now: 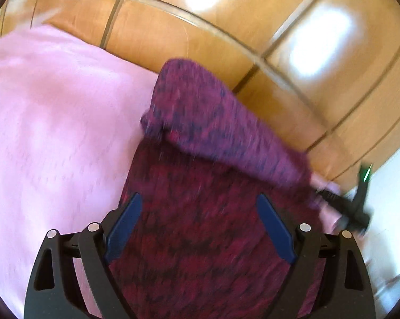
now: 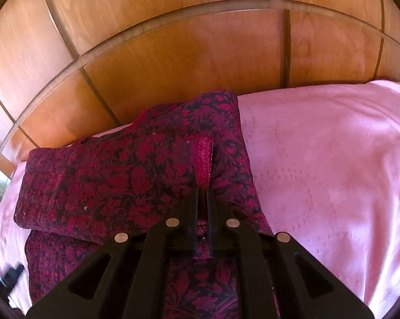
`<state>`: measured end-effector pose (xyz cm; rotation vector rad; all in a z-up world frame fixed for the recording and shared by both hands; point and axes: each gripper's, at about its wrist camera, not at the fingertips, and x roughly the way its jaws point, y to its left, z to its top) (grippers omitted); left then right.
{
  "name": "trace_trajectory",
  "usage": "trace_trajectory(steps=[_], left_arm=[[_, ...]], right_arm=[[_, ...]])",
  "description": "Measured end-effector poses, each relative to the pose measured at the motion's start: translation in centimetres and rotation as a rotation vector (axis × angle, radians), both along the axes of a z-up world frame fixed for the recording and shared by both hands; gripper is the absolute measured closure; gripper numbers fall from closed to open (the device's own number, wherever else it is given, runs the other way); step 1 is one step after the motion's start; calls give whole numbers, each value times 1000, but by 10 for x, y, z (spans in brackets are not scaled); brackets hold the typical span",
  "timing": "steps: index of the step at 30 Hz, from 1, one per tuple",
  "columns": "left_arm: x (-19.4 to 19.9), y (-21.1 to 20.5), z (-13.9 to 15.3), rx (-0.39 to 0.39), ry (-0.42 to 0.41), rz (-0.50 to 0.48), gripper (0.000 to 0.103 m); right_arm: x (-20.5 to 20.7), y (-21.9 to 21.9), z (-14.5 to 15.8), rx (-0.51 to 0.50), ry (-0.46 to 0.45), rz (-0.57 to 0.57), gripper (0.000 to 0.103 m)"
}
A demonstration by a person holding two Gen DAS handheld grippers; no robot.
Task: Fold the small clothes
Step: 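Grasp the sleeve cuff with the right gripper while the left gripper pinches the garment side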
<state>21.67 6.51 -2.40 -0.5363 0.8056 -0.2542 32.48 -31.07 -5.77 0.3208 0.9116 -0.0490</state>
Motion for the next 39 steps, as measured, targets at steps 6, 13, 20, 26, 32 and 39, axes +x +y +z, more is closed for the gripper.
trace_trajectory(steps=[6, 13, 20, 26, 32, 39], left_arm=[[64, 27, -1, -173, 32, 121, 16], [99, 35, -41, -76, 219, 228, 55], [70, 35, -10, 62, 130, 175, 55], [89, 78, 7, -58, 94, 198, 44], [142, 74, 5, -84, 133, 157, 43], [189, 35, 8, 97, 141, 100, 43]], right_arm=[[0, -1, 2, 10, -6, 23, 98], [-8, 6, 14, -61, -34, 61, 98], [0, 17, -5, -178, 4, 34, 98], [-10, 10, 14, -158, -22, 30, 78], [-18, 27, 49, -178, -135, 78, 58], [3, 61, 41, -195, -113, 190, 56]])
